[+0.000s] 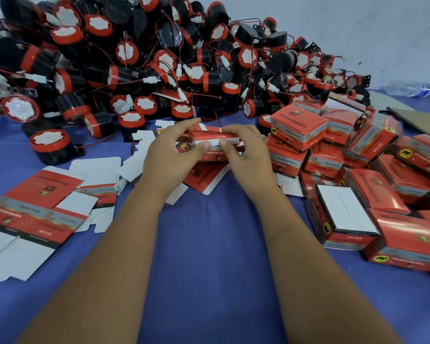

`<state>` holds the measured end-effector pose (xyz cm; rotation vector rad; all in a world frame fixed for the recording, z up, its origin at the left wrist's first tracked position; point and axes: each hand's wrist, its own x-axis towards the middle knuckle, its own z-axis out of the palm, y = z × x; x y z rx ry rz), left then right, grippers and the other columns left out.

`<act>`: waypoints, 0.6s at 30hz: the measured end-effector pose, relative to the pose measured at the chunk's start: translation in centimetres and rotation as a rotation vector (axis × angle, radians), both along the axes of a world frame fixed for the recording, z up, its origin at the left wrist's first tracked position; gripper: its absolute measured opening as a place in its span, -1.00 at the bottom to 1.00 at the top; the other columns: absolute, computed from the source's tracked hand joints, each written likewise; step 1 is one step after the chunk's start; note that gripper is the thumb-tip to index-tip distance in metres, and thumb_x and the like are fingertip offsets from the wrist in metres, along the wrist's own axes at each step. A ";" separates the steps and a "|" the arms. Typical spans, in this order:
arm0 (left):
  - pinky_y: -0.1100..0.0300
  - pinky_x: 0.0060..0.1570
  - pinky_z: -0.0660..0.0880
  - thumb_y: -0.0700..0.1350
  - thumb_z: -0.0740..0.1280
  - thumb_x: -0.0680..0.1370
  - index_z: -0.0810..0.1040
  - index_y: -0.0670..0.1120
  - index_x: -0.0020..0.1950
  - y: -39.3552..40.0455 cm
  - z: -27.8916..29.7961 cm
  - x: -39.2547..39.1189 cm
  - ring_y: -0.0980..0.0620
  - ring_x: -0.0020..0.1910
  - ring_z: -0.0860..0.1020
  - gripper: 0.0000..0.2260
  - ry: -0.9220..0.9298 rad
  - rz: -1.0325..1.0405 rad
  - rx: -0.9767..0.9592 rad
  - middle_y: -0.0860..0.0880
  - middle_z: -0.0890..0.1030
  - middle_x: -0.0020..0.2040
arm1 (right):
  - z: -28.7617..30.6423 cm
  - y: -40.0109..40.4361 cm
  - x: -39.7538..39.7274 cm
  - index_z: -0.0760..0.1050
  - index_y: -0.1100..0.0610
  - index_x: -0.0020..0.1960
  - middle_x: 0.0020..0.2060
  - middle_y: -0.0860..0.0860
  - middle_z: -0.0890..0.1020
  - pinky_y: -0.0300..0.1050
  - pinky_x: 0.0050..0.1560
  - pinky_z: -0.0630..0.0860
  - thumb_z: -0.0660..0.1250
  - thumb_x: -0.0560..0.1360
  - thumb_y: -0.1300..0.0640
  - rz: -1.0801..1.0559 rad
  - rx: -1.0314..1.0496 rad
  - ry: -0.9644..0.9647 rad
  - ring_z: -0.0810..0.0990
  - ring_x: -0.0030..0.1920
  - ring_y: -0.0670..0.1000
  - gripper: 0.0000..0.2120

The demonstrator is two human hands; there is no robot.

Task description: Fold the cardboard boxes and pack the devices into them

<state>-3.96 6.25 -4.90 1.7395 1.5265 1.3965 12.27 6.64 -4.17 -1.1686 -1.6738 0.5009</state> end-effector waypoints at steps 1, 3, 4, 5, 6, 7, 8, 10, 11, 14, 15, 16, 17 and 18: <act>0.11 0.26 0.47 0.08 0.41 0.55 0.52 0.19 0.35 -0.1 0.0 0.1 0.14 0.22 0.52 -0.63 0.020 0.005 0.011 0.13 0.56 0.27 | 0.0 -0.1 0.0 0.54 0.17 0.26 0.18 0.04 0.49 -0.28 0.07 0.50 0.31 0.60 0.21 0.003 -0.001 0.010 0.46 0.14 -0.10 -0.76; 0.03 0.27 0.48 0.14 0.34 0.57 0.55 0.17 0.33 -0.3 0.0 0.3 0.11 0.22 0.52 -0.68 0.046 0.016 0.017 0.12 0.57 0.27 | 0.0 -0.2 0.1 0.55 0.17 0.26 0.17 0.03 0.51 -0.43 0.03 0.43 0.30 0.61 0.20 0.000 0.015 0.015 0.47 0.12 -0.11 -0.76; 0.01 0.26 0.49 0.16 0.31 0.58 0.56 0.16 0.33 -0.3 0.0 0.4 0.10 0.21 0.52 -0.67 0.049 0.024 0.012 0.11 0.57 0.27 | 0.0 -0.2 0.1 0.56 0.16 0.25 0.16 0.03 0.52 -0.47 0.01 0.41 0.30 0.61 0.18 -0.004 0.020 0.009 0.48 0.13 -0.11 -0.76; 0.01 0.26 0.49 0.17 0.30 0.59 0.56 0.15 0.33 -0.4 0.0 0.4 0.10 0.21 0.52 -0.67 0.048 0.032 0.007 0.10 0.57 0.27 | 0.1 -0.2 0.1 0.56 0.16 0.25 0.16 0.03 0.53 -0.49 0.01 0.40 0.30 0.61 0.18 -0.009 0.022 0.004 0.49 0.13 -0.10 -0.77; 0.02 0.26 0.50 0.16 0.30 0.59 0.56 0.14 0.33 -0.4 0.0 0.5 0.10 0.20 0.52 -0.67 0.043 0.033 0.003 0.10 0.56 0.27 | 0.0 -0.2 0.1 0.57 0.15 0.24 0.15 0.04 0.54 -0.50 0.00 0.39 0.30 0.61 0.18 -0.013 0.023 0.002 0.49 0.13 -0.10 -0.77; 0.04 0.25 0.50 0.14 0.31 0.59 0.55 0.14 0.33 -0.3 0.0 0.5 0.10 0.21 0.52 -0.67 0.029 0.024 -0.006 0.09 0.56 0.27 | 0.0 -0.2 0.1 0.57 0.15 0.24 0.14 0.04 0.54 -0.51 0.00 0.38 0.31 0.60 0.18 -0.016 0.022 0.003 0.49 0.12 -0.10 -0.77; 0.08 0.24 0.50 0.13 0.34 0.58 0.54 0.14 0.35 -0.3 0.0 0.5 0.11 0.21 0.52 -0.67 0.005 0.006 -0.019 0.10 0.56 0.28 | 0.0 -0.2 0.1 0.57 0.14 0.23 0.14 0.04 0.54 -0.52 -0.01 0.37 0.31 0.60 0.18 -0.020 0.022 0.006 0.48 0.11 -0.11 -0.78; 0.22 0.19 0.49 0.07 0.41 0.56 0.51 0.16 0.37 -0.2 0.1 0.4 0.16 0.21 0.52 -0.62 -0.034 -0.033 -0.038 0.11 0.55 0.28 | 0.0 -0.2 -0.1 0.56 0.13 0.23 0.13 0.04 0.54 -0.52 -0.02 0.38 0.30 0.61 0.18 -0.032 0.028 0.010 0.48 0.11 -0.10 -0.79; 0.27 0.18 0.49 0.02 0.44 0.54 0.50 0.16 0.38 -0.2 0.1 0.3 0.18 0.21 0.52 -0.59 -0.045 -0.056 -0.041 0.11 0.55 0.28 | -0.1 -0.2 -0.1 0.55 0.13 0.22 0.12 0.04 0.53 -0.51 -0.01 0.38 0.29 0.61 0.19 -0.040 0.035 0.011 0.48 0.10 -0.09 -0.79; 0.30 0.23 0.44 -0.09 0.53 0.47 0.43 0.19 0.43 -0.3 -0.1 0.1 0.20 0.27 0.49 -0.43 -0.019 -0.138 -0.045 0.14 0.53 0.32 | 0.1 0.1 -0.1 0.53 0.14 0.23 0.11 0.03 0.52 -0.47 0.02 0.38 0.27 0.61 0.18 -0.089 0.053 0.056 0.48 0.07 -0.11 -0.79; 0.32 0.23 0.40 -0.10 0.54 0.45 0.40 0.21 0.44 -0.3 -0.2 0.1 0.19 0.30 0.47 -0.37 -0.002 -0.148 -0.045 0.15 0.51 0.35 | 0.2 0.2 0.0 0.53 0.13 0.23 0.11 0.02 0.52 -0.47 0.01 0.38 0.27 0.62 0.17 -0.098 0.050 0.084 0.48 0.05 -0.14 -0.79; 0.38 0.21 0.38 -0.11 0.56 0.43 0.38 0.23 0.45 -0.3 -0.3 0.2 0.20 0.30 0.46 -0.33 0.001 -0.145 -0.044 0.17 0.50 0.36 | 0.2 0.2 0.1 0.53 0.12 0.22 0.10 0.01 0.53 -0.47 0.00 0.38 0.28 0.61 0.16 -0.100 0.044 0.109 0.48 0.03 -0.16 -0.80; 0.48 0.14 0.36 -0.12 0.57 0.42 0.36 0.25 0.45 -0.3 -0.3 0.2 0.23 0.27 0.47 -0.30 -0.013 -0.139 -0.042 0.19 0.50 0.34 | 0.3 0.1 0.1 0.54 0.11 0.20 0.09 0.01 0.54 -0.46 -0.01 0.39 0.29 0.60 0.16 -0.099 0.037 0.126 0.49 0.03 -0.16 -0.81; 0.57 0.05 0.35 -0.13 0.57 0.42 0.36 0.28 0.44 -0.3 -0.3 0.3 0.26 0.23 0.47 -0.30 -0.039 -0.133 -0.040 0.21 0.50 0.31 | 0.3 0.1 0.1 0.55 0.11 0.17 0.08 0.01 0.55 -0.43 0.01 0.41 0.32 0.59 0.17 -0.097 0.028 0.135 0.51 0.04 -0.14 -0.83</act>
